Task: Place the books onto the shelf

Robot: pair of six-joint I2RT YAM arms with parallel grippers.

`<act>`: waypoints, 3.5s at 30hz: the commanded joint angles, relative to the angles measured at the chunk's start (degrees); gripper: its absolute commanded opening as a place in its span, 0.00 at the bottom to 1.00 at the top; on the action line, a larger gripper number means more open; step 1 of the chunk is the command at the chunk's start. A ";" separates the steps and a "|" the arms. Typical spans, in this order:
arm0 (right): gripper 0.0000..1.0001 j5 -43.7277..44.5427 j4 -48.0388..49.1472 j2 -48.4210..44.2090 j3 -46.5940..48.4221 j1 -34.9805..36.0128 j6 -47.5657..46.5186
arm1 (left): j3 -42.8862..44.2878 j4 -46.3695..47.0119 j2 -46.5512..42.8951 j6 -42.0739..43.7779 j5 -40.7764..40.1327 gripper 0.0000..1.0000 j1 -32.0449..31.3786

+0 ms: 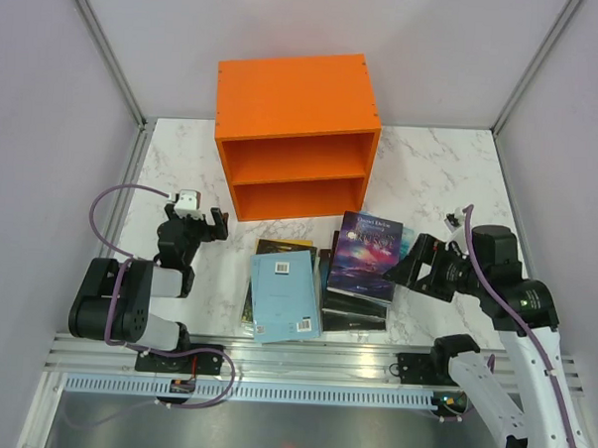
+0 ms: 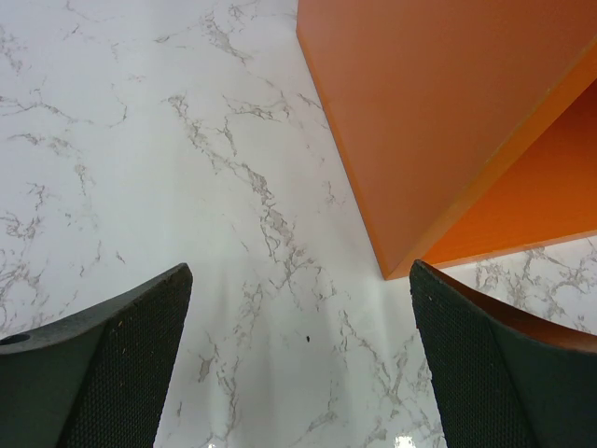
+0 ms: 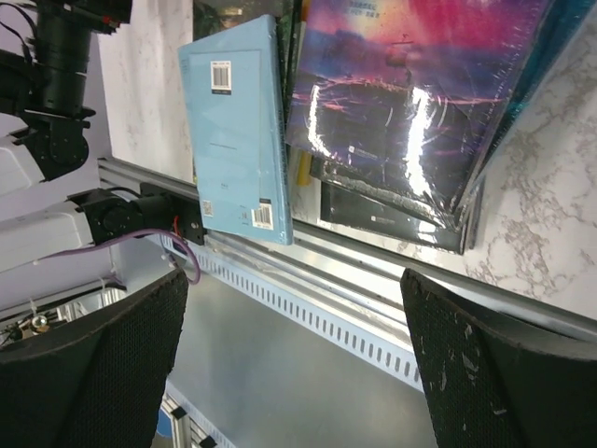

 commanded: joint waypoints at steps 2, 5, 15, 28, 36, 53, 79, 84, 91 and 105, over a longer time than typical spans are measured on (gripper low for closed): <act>0.98 6.13 -7.24 2.01 5.19 -0.02 -2.54 | 0.71 3.85 0.05 3.29 -1.49 1.00 -0.08; 0.98 6.08 -6.56 1.22 4.50 -0.02 -0.96 | 0.71 3.76 -0.12 3.29 -1.49 1.00 -0.08; 0.98 5.89 -3.92 0.96 4.84 -0.02 4.23 | 0.71 3.76 -0.12 3.29 -1.49 1.00 -0.08; 0.98 14.85 -3.04 2.36 4.31 -0.02 11.87 | 0.80 3.76 -0.04 3.29 -1.40 1.00 -0.08; 0.98 17.32 1.53 5.87 2.04 -0.11 11.70 | 0.45 2.28 -2.75 6.53 3.86 1.00 -0.61; 0.98 13.98 5.93 7.55 -0.87 -0.03 9.32 | 32.01 -79.04 -20.05 -23.34 -3.15 1.00 -0.79; 0.95 -5.25 14.00 0.08 -10.44 0.94 7.21 | 14.70 -85.89 -41.87 -42.24 30.32 1.00 0.45; 0.93 -5.63 22.62 3.41 -12.91 6.38 11.87 | 13.11 -85.37 -41.09 -41.62 30.68 1.00 -0.08; 0.90 10.70 34.22 10.88 -14.67 27.72 21.45 | 13.63 -84.31 -36.96 -40.31 30.94 1.00 -0.70; 0.90 22.32 64.88 23.54 -31.62 46.91 36.30 | 18.03 -84.22 -29.31 -36.79 36.21 1.00 -0.79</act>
